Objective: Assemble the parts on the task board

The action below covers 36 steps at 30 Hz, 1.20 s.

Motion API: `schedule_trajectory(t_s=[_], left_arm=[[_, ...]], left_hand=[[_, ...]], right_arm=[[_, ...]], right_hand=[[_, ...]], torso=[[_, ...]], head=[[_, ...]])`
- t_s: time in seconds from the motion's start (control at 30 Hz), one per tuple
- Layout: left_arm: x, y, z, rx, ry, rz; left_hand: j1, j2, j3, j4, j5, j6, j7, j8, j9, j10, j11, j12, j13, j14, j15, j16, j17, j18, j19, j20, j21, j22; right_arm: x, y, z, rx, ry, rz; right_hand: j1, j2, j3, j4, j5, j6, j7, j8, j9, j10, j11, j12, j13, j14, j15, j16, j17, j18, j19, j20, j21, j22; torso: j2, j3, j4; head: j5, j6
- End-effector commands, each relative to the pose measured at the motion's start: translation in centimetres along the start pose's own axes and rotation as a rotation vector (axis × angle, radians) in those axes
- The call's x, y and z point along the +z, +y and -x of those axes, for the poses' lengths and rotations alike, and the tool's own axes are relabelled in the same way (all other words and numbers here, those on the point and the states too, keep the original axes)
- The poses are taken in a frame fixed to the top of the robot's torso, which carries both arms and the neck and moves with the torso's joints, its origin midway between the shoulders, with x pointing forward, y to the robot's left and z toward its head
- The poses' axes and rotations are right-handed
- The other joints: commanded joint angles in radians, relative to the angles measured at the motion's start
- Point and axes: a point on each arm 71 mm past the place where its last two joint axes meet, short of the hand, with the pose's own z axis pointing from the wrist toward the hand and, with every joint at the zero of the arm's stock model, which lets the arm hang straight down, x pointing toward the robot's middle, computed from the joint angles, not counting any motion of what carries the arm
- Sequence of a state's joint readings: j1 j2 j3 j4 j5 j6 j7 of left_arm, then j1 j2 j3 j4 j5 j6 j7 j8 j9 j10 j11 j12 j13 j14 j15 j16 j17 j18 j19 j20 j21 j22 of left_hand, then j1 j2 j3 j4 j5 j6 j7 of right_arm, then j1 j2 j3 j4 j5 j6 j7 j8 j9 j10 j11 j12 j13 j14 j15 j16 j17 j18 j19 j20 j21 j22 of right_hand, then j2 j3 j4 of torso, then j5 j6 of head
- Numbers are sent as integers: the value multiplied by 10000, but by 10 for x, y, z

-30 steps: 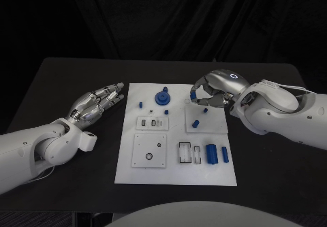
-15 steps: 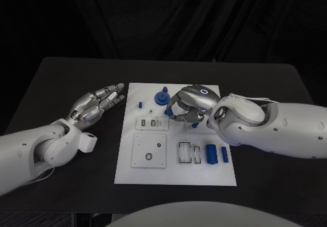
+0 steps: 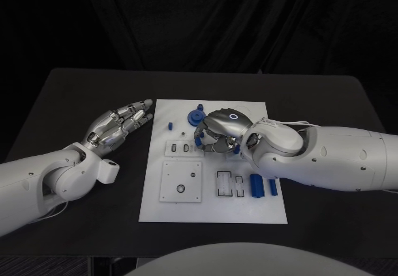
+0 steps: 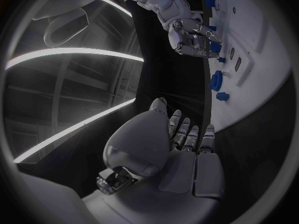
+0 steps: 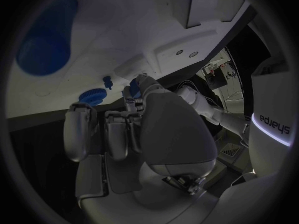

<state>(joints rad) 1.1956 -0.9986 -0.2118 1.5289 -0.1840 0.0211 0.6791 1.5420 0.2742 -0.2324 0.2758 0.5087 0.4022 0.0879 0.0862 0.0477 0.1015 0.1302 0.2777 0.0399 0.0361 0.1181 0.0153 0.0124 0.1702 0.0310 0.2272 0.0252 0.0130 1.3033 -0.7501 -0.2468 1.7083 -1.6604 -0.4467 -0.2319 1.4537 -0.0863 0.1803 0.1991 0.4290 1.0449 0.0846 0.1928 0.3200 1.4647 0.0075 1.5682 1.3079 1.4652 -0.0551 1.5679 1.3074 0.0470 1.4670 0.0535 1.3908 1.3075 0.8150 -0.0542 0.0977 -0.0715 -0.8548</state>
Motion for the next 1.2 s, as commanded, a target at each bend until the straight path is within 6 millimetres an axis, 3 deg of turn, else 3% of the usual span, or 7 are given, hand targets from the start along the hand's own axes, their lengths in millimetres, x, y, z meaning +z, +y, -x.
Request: schedule_trajectory(t_s=[0.03, 0.2, 0.4, 0.8, 0.9, 1.0, 1.2], left_arm=[[0, -5, -1, -43, 52, -787], [1, -5, -2, -53, 69, -782], [1, -5, -1, -55, 75, -776], [2, -4, 0, -52, 82, -758], [2, -4, 0, -55, 88, -748], [2, -4, 0, -52, 89, -743], [3, -4, 1, -39, 77, -745]], left_hand=[[94, 28, 59, -19, 48, 26, 55, 54, 12, 3, 80, 20, -4, 14, 77, -7, 3, 86, -16, 87, 13, 15], [94, 28, 59, -19, 48, 26, 55, 54, 12, 3, 80, 20, -4, 14, 77, -7, 3, 86, -16, 87, 13, 15], [94, 28, 59, -19, 48, 26, 55, 54, 12, 3, 80, 20, -4, 14, 77, -7, 3, 86, -16, 87, 13, 15], [97, 29, 74, -19, 51, 6, 66, 51, 10, 1, 90, 11, -5, 17, 90, -6, 3, 86, -16, 98, 13, 15], [97, 29, 74, -19, 51, 6, 66, 51, 10, 1, 90, 11, -5, 17, 90, -6, 3, 86, -16, 98, 13, 15], [99, 31, 82, -19, 53, 3, 71, 51, 10, -2, 94, 8, -6, 13, 96, -7, 2, 86, -18, 104, 10, 14], [99, 31, 82, -19, 53, 3, 71, 51, 10, -2, 94, 8, -6, 13, 96, -7, 2, 86, -18, 104, 10, 14]], right_arm=[[1, -2, -5, -193, 333, -464], [2, -1, -6, -196, 392, -527], [3, -2, -8, -213, 474, -577], [3, -1, -9, -241, 616, -595], [3, -1, -9, -256, 666, -589], [3, -1, -10, -270, 723, -586], [3, 0, -11, -273, 773, -544]], right_hand=[[-148, -7, 5, -60, 25, -99, -9, 191, 949, 1061, 58, 26, 2629, 1056, 69, 29, 2634, -10, 26, 68, -76, 2021], [-145, -7, 23, -84, 29, -140, 3, 171, 960, 1061, 71, 26, 2629, 1056, 83, 29, 2634, 16, -32, 80, -185, 1985], [-143, -8, 31, -95, 36, -153, 9, 165, 965, 1061, 76, 26, 2629, 1056, 88, 29, 2634, 19, -37, 85, -196, 1982], [-222, -44, 38, -118, -10, -304, 77, 86, 985, 1061, 133, 26, 2629, 1056, 132, 29, 2634, 28, -56, 123, -241, 1967], [-401, -108, 2, -84, -267, -591, 163, -79, 967, 1061, 200, 26, 2629, 1056, 196, 29, 2634, 46, -100, 181, -330, 1940], [-602, -183, -68, -44, -935, -938, 240, -302, 900, 1061, 223, 26, 2629, 1056, 225, 29, 2634, 58, -118, 229, -377, 1929], [-736, -264, -172, -48, -1683, -1186, 284, -463, 858, 1061, 212, 26, 2629, 1056, 224, 29, 2634, 64, -119, 241, -404, 1926]], torso=[[13, 7, -24], [16, -5, -7], [22, 12, 26], [4, 17, -5], [4, 17, -5], [11, 18, 4], [4, 9, -4]], head=[[50, -24], [39, -43], [-1, -53], [20, -87], [20, -87], [24, -110], [29, -117]])
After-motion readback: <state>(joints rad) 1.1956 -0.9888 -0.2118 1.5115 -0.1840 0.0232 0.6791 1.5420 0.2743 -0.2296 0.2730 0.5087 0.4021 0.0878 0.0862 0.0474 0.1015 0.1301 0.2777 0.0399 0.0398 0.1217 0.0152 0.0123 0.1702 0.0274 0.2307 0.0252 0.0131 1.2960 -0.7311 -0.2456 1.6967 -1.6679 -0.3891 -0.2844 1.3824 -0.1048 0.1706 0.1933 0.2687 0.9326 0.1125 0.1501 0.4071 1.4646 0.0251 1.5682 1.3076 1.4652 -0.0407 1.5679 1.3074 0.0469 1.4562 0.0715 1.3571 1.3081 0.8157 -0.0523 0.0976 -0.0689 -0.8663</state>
